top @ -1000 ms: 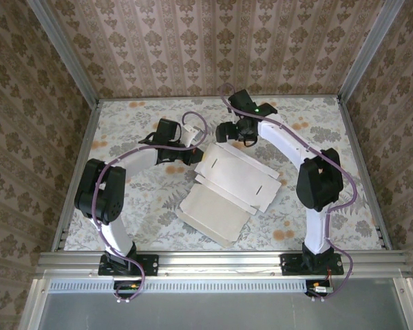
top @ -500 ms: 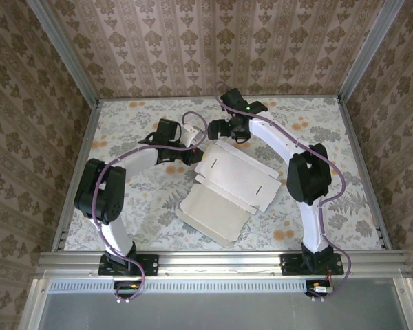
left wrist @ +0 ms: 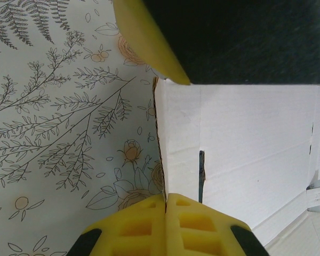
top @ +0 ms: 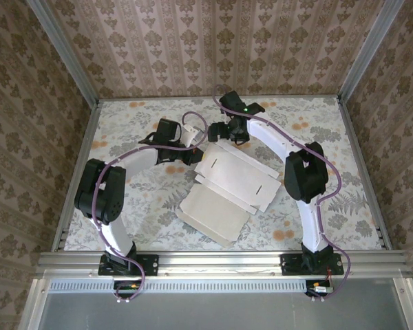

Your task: Fold the paper box

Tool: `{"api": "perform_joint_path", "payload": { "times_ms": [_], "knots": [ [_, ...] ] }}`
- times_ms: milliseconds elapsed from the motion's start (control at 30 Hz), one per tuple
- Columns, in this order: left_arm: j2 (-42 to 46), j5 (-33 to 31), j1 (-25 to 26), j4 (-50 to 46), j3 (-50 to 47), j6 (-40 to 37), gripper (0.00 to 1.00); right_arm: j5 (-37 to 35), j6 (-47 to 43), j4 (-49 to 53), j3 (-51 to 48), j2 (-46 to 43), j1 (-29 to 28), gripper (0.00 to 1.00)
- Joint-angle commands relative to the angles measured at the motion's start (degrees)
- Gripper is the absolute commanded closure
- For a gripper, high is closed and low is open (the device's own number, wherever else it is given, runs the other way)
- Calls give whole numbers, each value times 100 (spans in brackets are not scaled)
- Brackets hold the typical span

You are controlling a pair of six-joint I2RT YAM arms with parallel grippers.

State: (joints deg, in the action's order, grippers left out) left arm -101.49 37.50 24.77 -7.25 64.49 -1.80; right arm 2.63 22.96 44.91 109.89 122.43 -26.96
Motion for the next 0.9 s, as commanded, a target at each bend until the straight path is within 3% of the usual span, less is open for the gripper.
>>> {"api": "perform_joint_path", "payload": {
  "times_ms": [0, 867],
  "knots": [
    [147, -7, 27, -36, 92, -154, 100, -194, 52, 91, 174, 123, -37, 5],
    [112, -26, -14, -40, 100, -127, 100, -430, -21, 32, -368, -562, -37, 23]
  ]
}}
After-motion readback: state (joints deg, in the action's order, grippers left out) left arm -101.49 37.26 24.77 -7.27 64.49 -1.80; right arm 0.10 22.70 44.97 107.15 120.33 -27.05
